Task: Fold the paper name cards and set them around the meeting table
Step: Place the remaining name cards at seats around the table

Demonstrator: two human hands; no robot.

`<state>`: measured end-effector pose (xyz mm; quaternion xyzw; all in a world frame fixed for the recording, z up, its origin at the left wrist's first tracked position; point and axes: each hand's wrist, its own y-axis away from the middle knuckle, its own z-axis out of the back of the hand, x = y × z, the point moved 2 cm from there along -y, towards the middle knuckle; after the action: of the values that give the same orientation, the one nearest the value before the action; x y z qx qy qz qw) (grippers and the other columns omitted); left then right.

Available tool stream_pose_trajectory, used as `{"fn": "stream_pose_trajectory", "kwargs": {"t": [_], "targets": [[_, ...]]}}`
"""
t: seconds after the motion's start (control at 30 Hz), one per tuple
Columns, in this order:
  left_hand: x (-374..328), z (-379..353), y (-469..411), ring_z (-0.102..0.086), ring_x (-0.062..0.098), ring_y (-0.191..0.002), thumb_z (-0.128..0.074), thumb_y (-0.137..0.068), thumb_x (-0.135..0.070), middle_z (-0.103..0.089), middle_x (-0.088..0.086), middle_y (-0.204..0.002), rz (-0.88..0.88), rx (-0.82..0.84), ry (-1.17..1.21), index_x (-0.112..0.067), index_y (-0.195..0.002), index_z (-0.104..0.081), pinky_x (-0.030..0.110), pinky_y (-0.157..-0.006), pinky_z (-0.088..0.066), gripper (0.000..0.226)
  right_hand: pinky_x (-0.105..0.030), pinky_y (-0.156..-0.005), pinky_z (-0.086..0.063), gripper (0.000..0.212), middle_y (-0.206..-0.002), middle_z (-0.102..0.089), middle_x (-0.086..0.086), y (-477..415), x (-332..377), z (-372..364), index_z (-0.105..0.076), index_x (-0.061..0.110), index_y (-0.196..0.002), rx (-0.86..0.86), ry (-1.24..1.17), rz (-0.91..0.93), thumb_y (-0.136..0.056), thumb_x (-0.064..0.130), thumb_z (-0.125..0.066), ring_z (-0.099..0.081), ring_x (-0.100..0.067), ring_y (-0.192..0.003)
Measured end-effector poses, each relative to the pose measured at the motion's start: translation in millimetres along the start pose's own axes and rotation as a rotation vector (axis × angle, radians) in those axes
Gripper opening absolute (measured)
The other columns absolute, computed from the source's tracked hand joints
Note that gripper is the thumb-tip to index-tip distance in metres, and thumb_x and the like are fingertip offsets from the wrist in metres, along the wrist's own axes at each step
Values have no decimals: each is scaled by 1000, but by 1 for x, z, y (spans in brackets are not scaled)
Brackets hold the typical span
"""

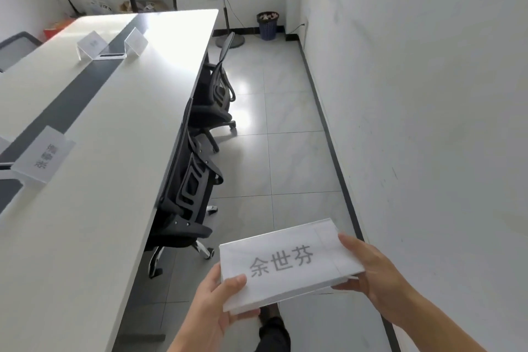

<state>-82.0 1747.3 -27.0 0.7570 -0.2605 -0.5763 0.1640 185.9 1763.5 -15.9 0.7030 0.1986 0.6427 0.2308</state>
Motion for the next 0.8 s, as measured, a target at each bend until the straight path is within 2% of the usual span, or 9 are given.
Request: {"fn": "stream_pose_trajectory", "kwargs": {"t": [0.1, 0.2, 0.27, 0.4, 0.57, 0.63, 0.73, 0.8], "targets": [[-34, 0, -54, -69, 34, -82, -79, -45, -30, -73, 19, -104, 46, 30, -25, -9, -119, -59, 43, -63, -57, 79, -40, -81, -59, 40, -101, -75, -9, -43, 32, 9, -72, 18, -107, -22, 103, 1, -95, 43, -44, -69, -29, -97], [-78, -2, -104, -70, 34, -76, -80, -40, -28, -74, 19, -98, 73, 61, -40, -10, -116, -61, 40, -58, -56, 80, -34, -76, -56, 30, -95, -77, -4, -79, 68, 25, -70, 17, -109, -93, 152, 22, -95, 35, -50, -71, -21, -88], [-108, -2, -138, -68, 34, -79, -79, -40, -29, -72, 19, -101, 70, 55, -39, -14, -116, -61, 40, -58, -55, 80, -31, -73, -55, 24, -91, -77, -2, -102, 90, 39, -68, 17, -109, -182, 176, 59, -93, 31, -56, -72, -18, -83], [-159, -4, -207, -64, 32, -85, -77, -43, -36, -70, 18, -108, 51, 32, -56, -14, -117, -62, 40, -60, -55, 79, -33, -75, -55, 19, -90, -77, 0, -141, 115, 66, -69, 21, -105, -299, 167, 65, -91, 29, -60, -74, -15, -82], [-211, -11, -300, -62, 32, -93, -75, -53, -34, -65, 18, -123, 50, -12, -28, -16, -119, -62, 41, -67, -54, 70, -34, -74, -52, 15, -91, -76, -4, -211, 142, 98, -70, 17, -103, -337, 157, -19, -91, 22, -61, -73, -23, -87], [-231, -20, -341, -63, 31, -92, -74, -55, -32, -66, 18, -122, 53, -30, -34, -14, -119, -62, 40, -67, -54, 68, -34, -74, -52, 15, -92, -76, -5, -251, 162, 113, -70, 17, -103, -346, 161, -33, -91, 22, -61, -72, -24, -88], [-265, -36, -402, -61, 32, -90, -76, -47, -35, -67, 15, -111, 29, -92, -8, -12, -120, -61, 39, -66, -52, 78, -32, -72, -52, 15, -91, -76, -5, -321, 205, 134, -70, 17, -102, -346, 143, -23, -91, 22, -61, -72, -23, -86], [-292, -48, -442, -60, 34, -91, -73, -52, -30, -65, 16, -109, 14, -145, -3, -11, -122, -58, 40, -68, -51, 74, -31, -71, -52, 15, -90, -77, -4, -368, 241, 147, -70, 17, -103, -331, 156, -8, -91, 23, -61, -72, -22, -85]]}}
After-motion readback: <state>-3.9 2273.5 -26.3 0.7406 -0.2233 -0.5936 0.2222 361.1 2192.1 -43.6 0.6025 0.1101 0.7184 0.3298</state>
